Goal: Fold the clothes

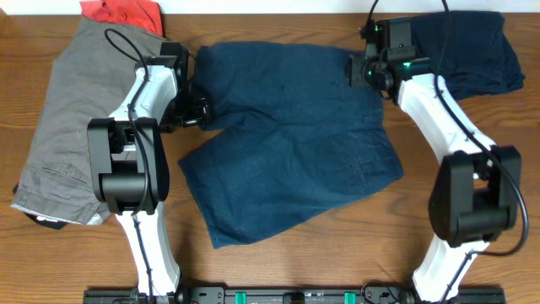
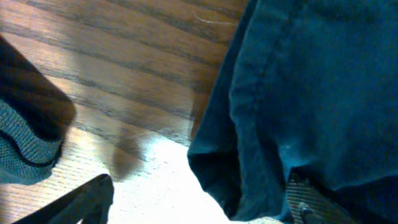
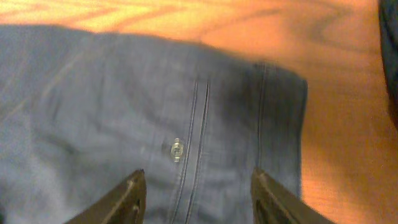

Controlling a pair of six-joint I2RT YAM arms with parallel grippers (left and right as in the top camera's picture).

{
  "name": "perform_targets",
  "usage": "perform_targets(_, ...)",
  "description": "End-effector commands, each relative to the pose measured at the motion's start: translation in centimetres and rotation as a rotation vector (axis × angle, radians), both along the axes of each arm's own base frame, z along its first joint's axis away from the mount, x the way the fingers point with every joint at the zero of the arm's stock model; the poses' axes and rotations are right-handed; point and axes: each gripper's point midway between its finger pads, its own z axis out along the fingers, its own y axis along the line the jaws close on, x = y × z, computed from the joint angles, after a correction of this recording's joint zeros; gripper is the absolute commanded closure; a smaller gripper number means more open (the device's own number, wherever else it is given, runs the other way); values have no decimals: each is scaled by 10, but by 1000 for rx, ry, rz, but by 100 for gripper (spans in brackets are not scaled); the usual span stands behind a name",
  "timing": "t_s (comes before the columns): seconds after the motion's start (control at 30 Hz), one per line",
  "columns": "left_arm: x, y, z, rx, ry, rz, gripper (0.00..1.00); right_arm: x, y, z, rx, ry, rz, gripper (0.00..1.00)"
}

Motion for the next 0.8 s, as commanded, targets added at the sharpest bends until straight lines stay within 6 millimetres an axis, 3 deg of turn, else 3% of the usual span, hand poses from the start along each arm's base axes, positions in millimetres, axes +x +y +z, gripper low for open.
perform_targets(0.0, -4, 0, 17, 15, -18, -21, 4, 14, 2, -31, -22, 1, 0, 51)
perform_targets(0.23, 3, -7, 71, -1, -144, -35, 1, 20, 7, -84, -28, 49, 9, 51)
perform_targets(0.43, 4, -23, 106, -5, -229, -90, 1, 24, 16, -113, -35, 55, 25, 50)
perform_targets(0.57, -1, -42, 113, -6, -233, -157, 1, 33, 20, -135, -33, 29, 30, 45)
perform_targets(0.77, -12, -64, 109, -5, -197, -231, 1, 39, 22, -181, -32, 16, 30, 33)
